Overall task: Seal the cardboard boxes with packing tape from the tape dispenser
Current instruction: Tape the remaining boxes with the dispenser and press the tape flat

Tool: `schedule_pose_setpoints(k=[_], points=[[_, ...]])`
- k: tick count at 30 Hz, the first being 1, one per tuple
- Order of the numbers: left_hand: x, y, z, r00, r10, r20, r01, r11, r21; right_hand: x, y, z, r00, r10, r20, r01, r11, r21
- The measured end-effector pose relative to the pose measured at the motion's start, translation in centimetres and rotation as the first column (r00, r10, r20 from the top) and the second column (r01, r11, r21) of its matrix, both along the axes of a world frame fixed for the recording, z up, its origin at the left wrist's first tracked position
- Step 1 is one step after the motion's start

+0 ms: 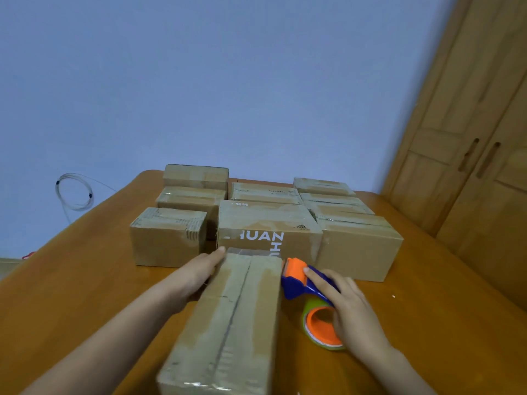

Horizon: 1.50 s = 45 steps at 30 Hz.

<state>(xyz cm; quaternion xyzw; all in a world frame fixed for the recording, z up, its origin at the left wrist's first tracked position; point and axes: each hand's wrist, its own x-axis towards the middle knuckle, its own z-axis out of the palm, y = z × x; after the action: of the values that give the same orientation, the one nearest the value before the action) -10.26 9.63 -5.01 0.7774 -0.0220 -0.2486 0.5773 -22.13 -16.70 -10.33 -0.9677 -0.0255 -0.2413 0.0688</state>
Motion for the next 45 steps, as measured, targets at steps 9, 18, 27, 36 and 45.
schedule_pose_setpoints(k=[9,18,27,36,45], points=[[1.1,-0.2,4.4,0.921,-0.378,0.095,0.327,0.881,0.341,-1.7,4.6,-1.0,0.976,-0.154,-0.152,0.159,0.987,0.027],[0.5,-2.1,6.3,0.732,-0.644,0.223,0.161,0.482,0.861,-2.8,6.9,-0.5,0.959,-0.252,-0.13,0.254,0.967,-0.001],[-5.0,-2.9,3.8,0.543,-0.718,0.436,-0.044,0.494,0.868,-3.2,7.6,0.6,0.957,-0.219,-0.192,0.21,0.975,-0.069],[-5.0,-2.8,2.7,0.606,-0.707,0.366,0.022,0.475,0.88,-3.7,6.5,-0.1,0.97,-0.156,-0.186,0.142,0.986,-0.084],[-4.8,-2.9,2.6,0.621,-0.697,0.359,0.034,0.481,0.876,-4.3,6.0,0.1,0.972,-0.144,-0.187,0.125,0.986,-0.113]])
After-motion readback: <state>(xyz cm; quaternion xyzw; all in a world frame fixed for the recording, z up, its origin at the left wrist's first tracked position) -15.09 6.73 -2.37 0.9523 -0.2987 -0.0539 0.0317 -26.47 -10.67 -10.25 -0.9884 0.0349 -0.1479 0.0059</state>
